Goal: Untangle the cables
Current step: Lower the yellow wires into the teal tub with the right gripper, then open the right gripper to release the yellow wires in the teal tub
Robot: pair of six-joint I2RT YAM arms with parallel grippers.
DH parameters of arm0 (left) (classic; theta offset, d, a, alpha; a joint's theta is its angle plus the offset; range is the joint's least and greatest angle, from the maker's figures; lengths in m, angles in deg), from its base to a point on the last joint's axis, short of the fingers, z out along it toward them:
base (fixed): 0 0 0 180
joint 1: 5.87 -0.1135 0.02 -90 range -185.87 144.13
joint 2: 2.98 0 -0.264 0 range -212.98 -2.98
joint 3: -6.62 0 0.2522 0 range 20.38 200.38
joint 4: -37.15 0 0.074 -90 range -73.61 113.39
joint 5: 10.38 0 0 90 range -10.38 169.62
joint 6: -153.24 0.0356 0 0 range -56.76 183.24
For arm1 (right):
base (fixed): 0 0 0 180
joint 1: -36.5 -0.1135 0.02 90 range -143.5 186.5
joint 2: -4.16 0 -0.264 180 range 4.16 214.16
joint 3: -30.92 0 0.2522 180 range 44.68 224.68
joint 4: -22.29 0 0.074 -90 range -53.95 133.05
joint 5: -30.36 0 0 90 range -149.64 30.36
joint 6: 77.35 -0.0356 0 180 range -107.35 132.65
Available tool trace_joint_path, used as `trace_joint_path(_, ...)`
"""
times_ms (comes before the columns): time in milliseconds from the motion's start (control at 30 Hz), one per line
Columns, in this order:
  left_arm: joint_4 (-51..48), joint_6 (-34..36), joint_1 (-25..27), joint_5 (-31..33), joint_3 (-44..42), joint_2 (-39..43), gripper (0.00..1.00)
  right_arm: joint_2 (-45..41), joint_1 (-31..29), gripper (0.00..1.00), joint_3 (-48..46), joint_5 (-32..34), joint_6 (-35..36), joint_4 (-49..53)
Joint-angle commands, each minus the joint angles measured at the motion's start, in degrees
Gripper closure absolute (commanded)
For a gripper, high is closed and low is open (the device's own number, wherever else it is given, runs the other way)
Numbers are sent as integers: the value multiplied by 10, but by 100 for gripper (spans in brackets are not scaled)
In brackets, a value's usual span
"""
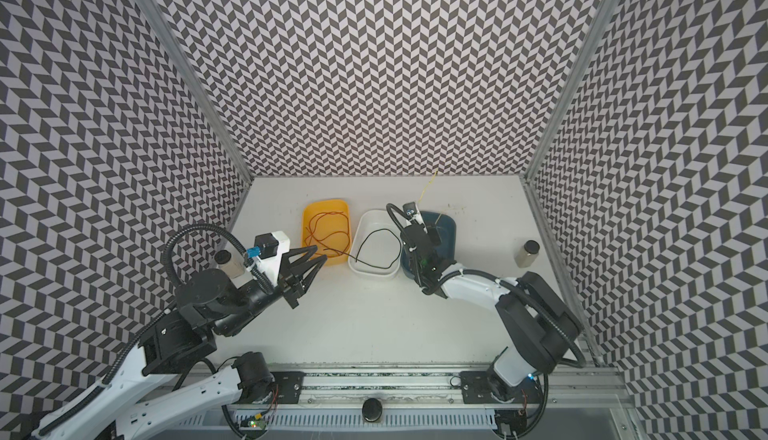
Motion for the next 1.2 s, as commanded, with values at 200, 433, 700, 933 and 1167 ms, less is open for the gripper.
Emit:
trace_joint_path(200,11,1,-3,13,-12,9,64,19,4,100,52,-33,-121,165)
trace_joint_path(433,12,0,-3,15,-15,6,64,45,37,100,39,-96,-196,199)
trace_joint_path(700,12,-1,-3,18,-17,4,63,79,59,100,71,-137,-249,273)
trace_joint_path(933,15,-1,-3,20,-18,-1,63,120,87,100,86,-177,-293,304)
trace_joint_path(1167,17,-1,-6,21,-20,-6,63,174,118,100,144,-195,-303,356)
